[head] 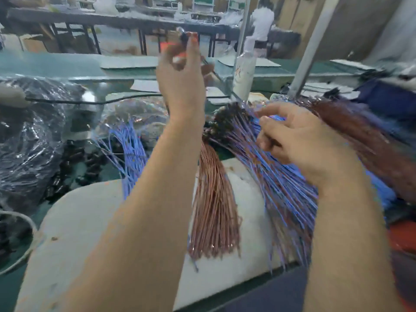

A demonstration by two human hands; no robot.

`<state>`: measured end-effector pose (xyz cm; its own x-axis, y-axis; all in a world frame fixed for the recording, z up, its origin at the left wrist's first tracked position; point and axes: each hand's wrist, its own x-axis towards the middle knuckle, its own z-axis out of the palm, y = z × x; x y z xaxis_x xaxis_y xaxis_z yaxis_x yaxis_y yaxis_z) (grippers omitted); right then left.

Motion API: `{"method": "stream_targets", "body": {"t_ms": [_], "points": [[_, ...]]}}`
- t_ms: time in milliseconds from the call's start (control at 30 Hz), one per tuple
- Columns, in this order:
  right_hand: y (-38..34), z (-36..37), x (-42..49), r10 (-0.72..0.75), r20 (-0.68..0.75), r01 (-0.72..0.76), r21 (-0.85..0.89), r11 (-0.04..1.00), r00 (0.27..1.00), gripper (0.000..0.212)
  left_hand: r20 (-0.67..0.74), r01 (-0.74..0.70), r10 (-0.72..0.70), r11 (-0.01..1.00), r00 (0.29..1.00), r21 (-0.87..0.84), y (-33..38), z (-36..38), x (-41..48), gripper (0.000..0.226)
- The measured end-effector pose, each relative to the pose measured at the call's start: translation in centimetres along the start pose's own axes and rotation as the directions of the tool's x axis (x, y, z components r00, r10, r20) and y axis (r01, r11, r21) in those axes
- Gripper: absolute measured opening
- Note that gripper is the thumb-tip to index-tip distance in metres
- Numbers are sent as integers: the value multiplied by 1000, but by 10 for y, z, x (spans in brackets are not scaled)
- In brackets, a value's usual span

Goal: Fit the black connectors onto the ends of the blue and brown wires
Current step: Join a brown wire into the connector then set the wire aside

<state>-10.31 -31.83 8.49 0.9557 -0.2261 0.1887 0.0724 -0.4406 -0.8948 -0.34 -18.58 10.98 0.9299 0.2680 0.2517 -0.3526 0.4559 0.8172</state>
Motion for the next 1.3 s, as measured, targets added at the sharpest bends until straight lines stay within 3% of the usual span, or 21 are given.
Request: {"method": "stream_targets", "body": {"t_ms": [33, 100, 200, 267, 333, 400, 467, 567, 700, 867, 967, 1300], "points": [[11, -8, 4, 11, -100, -24, -134, 991, 995, 12, 45, 90, -91, 996, 995, 20, -16, 14, -6, 11], [39, -14, 14, 32, -267, -121, -321, 939, 963, 9, 168, 180, -235, 941, 957, 287, -53, 35, -21, 17], [84, -3, 23, 137, -342, -315, -545, 777, 930, 18, 328, 112, -391, 772, 860, 626, -97, 46, -50, 33], [106, 4, 23, 190, -327, -359, -600, 715, 926, 21, 396, 48, -407, 745, 823, 665, -112, 42, -62, 25], [113, 8, 24, 171, -372, -369, -564, 739, 912, 24, 396, 57, -398, 761, 827, 646, -119, 35, -63, 19], [106, 13, 25, 82, -464, -343, -511, 788, 882, 28, 364, 88, -373, 792, 854, 604, -119, 27, -58, 16], [89, 26, 28, -56, -506, -220, -468, 856, 861, 26, 318, 100, -315, 833, 894, 543, -111, 21, -50, 10], [59, 66, 35, -157, -395, -10, -388, 922, 905, 23, 231, 99, -221, 890, 948, 444, -91, -2, -33, 9], [28, 136, 40, -94, -99, 67, -250, 966, 991, 21, 32, 113, -138, 905, 990, 409, -61, -65, -7, 13], [1, 223, 38, -98, 252, 173, -292, 941, 963, 21, -182, 115, -44, 909, 982, 400, -16, -154, 20, 13], [-13, 261, 35, -112, 314, 202, -269, 942, 943, 27, -241, 133, -40, 914, 970, 383, 11, -197, 27, 14], [-29, 332, 53, -162, 332, 334, -565, 754, 929, 32, -261, 160, -77, 937, 962, 312, 46, -240, 43, 14]]}}
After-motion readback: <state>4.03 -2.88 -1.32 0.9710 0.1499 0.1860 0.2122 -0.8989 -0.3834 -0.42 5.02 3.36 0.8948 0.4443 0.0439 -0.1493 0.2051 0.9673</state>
